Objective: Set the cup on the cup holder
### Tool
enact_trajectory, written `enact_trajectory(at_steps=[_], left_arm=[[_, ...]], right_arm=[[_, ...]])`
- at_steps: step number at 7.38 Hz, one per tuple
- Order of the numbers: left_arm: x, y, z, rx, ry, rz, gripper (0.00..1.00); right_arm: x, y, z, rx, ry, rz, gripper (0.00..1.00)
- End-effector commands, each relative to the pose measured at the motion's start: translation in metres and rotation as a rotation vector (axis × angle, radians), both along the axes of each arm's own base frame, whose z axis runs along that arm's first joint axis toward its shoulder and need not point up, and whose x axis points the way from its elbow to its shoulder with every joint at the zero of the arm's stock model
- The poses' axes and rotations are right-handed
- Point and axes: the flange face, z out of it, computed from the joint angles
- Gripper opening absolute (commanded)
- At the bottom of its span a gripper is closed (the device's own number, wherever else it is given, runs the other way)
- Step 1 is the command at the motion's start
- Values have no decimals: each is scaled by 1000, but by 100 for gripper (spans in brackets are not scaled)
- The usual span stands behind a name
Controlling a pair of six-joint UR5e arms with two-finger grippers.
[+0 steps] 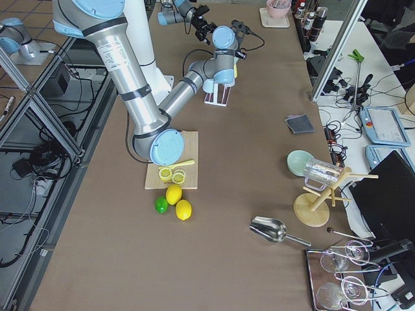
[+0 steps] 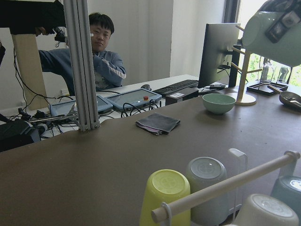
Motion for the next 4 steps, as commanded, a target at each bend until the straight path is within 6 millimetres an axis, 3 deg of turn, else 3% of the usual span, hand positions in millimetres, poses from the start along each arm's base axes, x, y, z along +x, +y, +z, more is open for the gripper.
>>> enact_trajectory(at_steps=[1,3,4], left_arm=[[-63,-56,39,-160,-139,120,98],[-121,-101,77,-478,-265,237,98],[-152,-115,97,-664,-301,283,98]], right_arm=[[-34,18,12,52,-170,124,0],[-76,19,41,78,-274,162,0],[-94,36,44,70,-310,159,0]])
